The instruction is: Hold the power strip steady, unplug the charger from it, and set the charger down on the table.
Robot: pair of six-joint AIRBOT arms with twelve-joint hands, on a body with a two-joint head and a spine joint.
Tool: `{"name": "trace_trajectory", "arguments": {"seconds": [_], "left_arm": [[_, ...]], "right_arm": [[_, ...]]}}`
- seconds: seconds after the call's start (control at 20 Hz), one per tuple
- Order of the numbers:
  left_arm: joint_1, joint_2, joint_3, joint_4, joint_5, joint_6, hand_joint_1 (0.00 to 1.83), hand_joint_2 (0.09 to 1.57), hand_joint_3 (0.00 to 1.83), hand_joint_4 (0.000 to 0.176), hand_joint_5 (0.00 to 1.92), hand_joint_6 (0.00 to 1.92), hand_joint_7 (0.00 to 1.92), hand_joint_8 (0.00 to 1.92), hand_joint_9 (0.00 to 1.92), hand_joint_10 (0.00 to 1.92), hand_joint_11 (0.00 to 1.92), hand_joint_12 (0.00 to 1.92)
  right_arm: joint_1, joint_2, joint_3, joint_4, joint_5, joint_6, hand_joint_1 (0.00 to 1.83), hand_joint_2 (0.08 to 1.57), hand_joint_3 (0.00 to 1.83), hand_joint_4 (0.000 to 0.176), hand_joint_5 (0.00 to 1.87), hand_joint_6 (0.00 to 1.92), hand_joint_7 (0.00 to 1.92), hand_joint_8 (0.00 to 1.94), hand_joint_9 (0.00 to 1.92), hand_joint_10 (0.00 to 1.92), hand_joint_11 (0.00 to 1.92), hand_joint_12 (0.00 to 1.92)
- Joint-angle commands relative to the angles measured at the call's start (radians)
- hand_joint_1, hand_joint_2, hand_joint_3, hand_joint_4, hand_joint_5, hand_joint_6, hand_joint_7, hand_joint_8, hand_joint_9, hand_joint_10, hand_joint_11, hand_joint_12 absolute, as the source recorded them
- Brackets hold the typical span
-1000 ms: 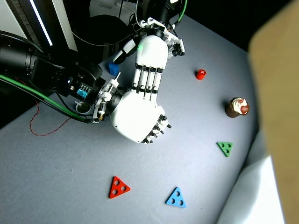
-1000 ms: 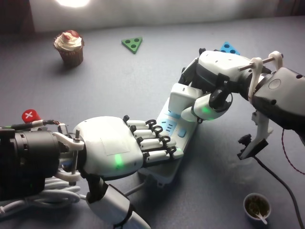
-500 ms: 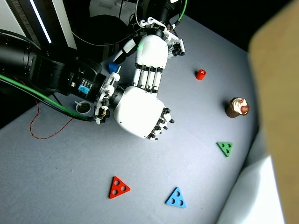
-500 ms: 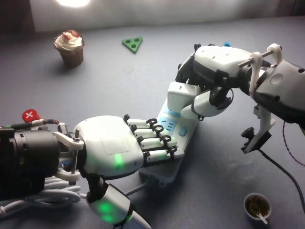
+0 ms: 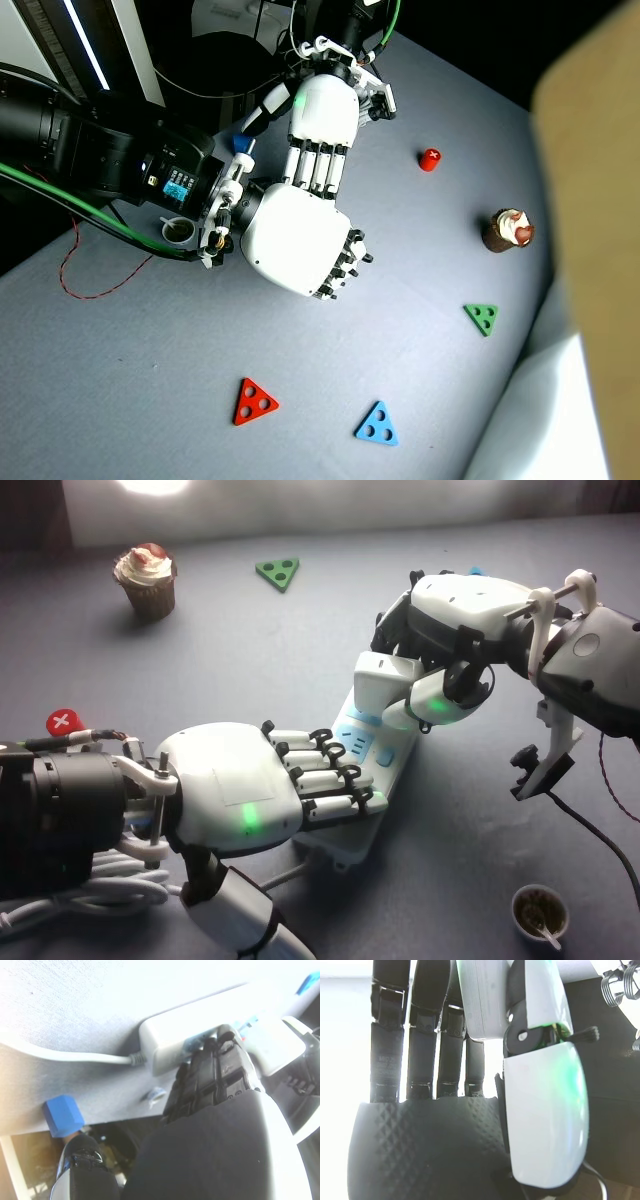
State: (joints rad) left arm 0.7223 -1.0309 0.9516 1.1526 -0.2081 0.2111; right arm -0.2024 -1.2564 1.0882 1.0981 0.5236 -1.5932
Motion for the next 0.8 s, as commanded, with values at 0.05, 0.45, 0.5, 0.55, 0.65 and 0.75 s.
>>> {"name": "trace_trajectory", "arguments": {"seconds": [0.05, 0.45, 0.5, 0.55, 0.65, 0.75], "left_arm": [[0.021, -0.025, 0.0, 0.017, 0.001, -0.006, 0.0, 0.88, 0.0, 0.0, 0.03, 0.0, 0.08, 0.0, 0.08, 0.0, 0.07, 0.05], [0.024, -0.031, 0.004, 0.016, 0.003, -0.007, 0.0, 0.89, 0.0, 0.0, 0.03, 0.0, 0.07, 0.0, 0.07, 0.0, 0.06, 0.04], [0.024, -0.031, 0.004, 0.016, 0.003, -0.008, 0.0, 0.88, 0.0, 0.0, 0.03, 0.0, 0.08, 0.0, 0.08, 0.0, 0.07, 0.04], [0.024, -0.03, 0.004, 0.016, 0.002, -0.008, 0.0, 0.89, 0.0, 0.0, 0.04, 0.01, 0.09, 0.01, 0.08, 0.01, 0.08, 0.05], [0.024, -0.03, 0.004, 0.017, 0.002, -0.008, 0.0, 0.89, 0.0, 0.0, 0.04, 0.0, 0.09, 0.0, 0.08, 0.0, 0.08, 0.05], [0.024, -0.03, 0.004, 0.017, 0.002, -0.008, 0.0, 0.89, 0.0, 0.0, 0.04, 0.0, 0.09, 0.0, 0.08, 0.0, 0.08, 0.04]], "right_arm": [[0.031, 0.015, -0.005, -0.063, 0.096, 0.02, 1.39, 1.05, 0.0, 0.0, 0.98, 0.94, 1.21, 0.48, 1.08, 0.95, 1.1, 0.55], [0.029, 0.012, -0.003, -0.063, 0.097, 0.024, 1.39, 1.06, 0.0, 0.0, 0.98, 0.94, 1.22, 0.48, 1.07, 0.97, 1.1, 0.55], [0.03, 0.011, -0.001, -0.063, 0.097, 0.024, 1.39, 1.05, 0.0, 0.0, 0.98, 0.93, 1.21, 0.48, 1.07, 0.98, 1.11, 0.56], [0.034, 0.011, 0.001, -0.063, 0.098, 0.025, 1.39, 1.05, 0.0, 0.0, 0.99, 0.92, 1.23, 0.46, 1.07, 0.97, 1.11, 0.56], [0.047, 0.017, 0.003, -0.063, 0.095, 0.029, 1.39, 1.05, 0.0, 0.0, 1.0, 0.92, 1.23, 0.46, 1.07, 0.96, 1.11, 0.56], [0.063, 0.025, 0.008, -0.064, 0.079, 0.034, 1.39, 1.05, 0.0, 0.0, 0.98, 0.94, 1.21, 0.49, 1.07, 0.97, 1.09, 0.58]]}}
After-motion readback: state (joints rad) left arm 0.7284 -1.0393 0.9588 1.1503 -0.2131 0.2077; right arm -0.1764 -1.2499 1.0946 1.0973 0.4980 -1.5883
